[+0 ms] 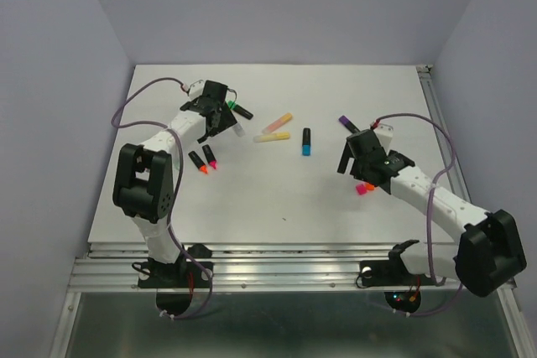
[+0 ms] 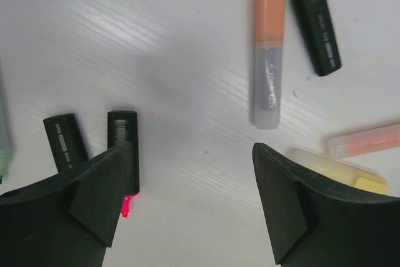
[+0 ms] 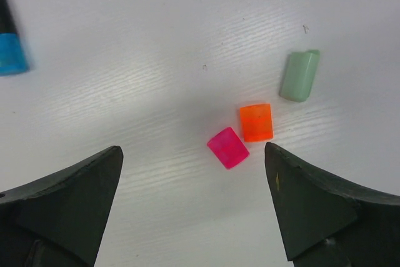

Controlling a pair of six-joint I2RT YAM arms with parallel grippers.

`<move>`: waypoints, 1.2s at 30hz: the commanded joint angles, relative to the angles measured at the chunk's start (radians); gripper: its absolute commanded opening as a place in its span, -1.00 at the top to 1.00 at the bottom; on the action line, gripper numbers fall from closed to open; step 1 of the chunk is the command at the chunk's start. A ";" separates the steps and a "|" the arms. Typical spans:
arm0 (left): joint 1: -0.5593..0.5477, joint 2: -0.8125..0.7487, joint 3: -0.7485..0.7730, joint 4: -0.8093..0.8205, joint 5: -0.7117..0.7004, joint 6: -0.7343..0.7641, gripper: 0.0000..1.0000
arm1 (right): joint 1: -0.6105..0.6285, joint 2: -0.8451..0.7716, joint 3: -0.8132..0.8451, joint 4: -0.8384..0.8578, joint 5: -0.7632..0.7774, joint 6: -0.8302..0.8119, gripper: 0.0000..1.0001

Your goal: Open the pen caps

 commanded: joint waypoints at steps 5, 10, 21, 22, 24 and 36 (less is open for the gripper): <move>0.005 0.073 0.154 0.014 0.108 0.031 -0.80 | -0.005 -0.187 0.030 0.077 -0.009 -0.046 -1.00; 0.000 0.159 0.246 -0.001 0.152 0.043 -0.80 | -0.005 -0.264 -0.042 0.169 -0.012 -0.063 -1.00; -0.034 0.336 0.470 -0.159 0.079 0.055 -0.82 | -0.005 -0.255 -0.070 0.165 0.048 -0.043 -1.00; -0.038 0.362 0.488 -0.175 0.059 0.055 -0.82 | -0.005 -0.247 -0.067 0.156 0.051 -0.041 -1.00; -0.051 0.402 0.547 -0.228 0.031 0.051 -0.82 | -0.005 -0.228 -0.056 0.131 0.071 -0.032 -1.00; -0.055 0.471 0.614 -0.305 0.016 0.040 -0.57 | -0.006 -0.221 -0.055 0.108 0.099 -0.009 -1.00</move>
